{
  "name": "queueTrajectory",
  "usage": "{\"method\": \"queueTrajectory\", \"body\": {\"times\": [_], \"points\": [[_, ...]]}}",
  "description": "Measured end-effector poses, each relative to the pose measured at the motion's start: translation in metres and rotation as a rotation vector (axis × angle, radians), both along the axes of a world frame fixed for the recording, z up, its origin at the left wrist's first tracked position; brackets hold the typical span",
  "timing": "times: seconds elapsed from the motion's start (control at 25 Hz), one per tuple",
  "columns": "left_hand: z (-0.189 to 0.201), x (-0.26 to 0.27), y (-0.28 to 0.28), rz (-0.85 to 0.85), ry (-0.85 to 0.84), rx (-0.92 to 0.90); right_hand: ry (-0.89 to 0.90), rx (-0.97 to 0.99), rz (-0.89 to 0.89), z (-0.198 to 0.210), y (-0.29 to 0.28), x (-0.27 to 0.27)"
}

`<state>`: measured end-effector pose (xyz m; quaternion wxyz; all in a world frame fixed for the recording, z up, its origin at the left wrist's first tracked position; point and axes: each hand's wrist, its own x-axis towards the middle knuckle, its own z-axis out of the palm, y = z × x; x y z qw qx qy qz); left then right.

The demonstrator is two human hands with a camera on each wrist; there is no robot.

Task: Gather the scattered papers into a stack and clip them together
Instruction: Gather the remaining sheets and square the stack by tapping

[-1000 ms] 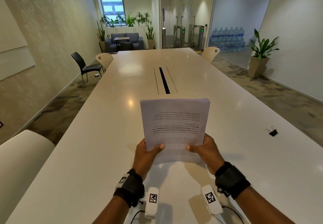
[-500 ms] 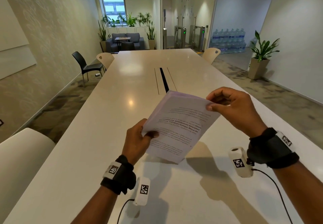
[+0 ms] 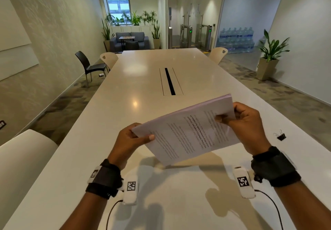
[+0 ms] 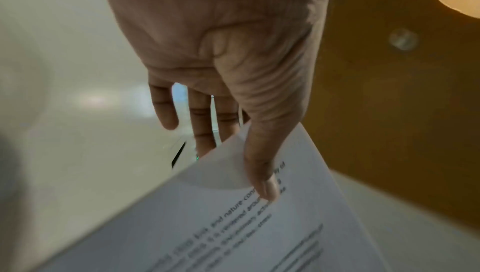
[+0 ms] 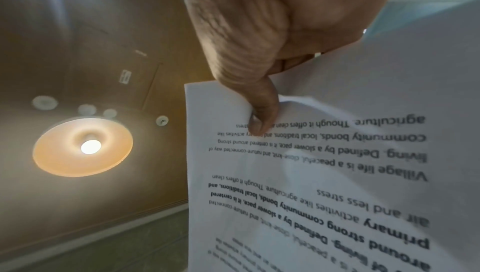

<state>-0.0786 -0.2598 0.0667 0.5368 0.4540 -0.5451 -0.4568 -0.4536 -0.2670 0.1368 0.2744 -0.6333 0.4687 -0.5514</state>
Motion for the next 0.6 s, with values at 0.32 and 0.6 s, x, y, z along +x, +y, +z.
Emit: {"method": "queueTrajectory", "body": {"times": [0.32, 0.6], "points": [[-0.017, -0.03, 0.006, -0.002, 0.29, 0.068, -0.269, 0.126, 0.051, -0.061, 0.009, 0.014], [-0.043, -0.034, -0.002, 0.083, 0.196, 0.083, -0.323, 0.32, 0.104, -0.108, -0.004, 0.014]]}}
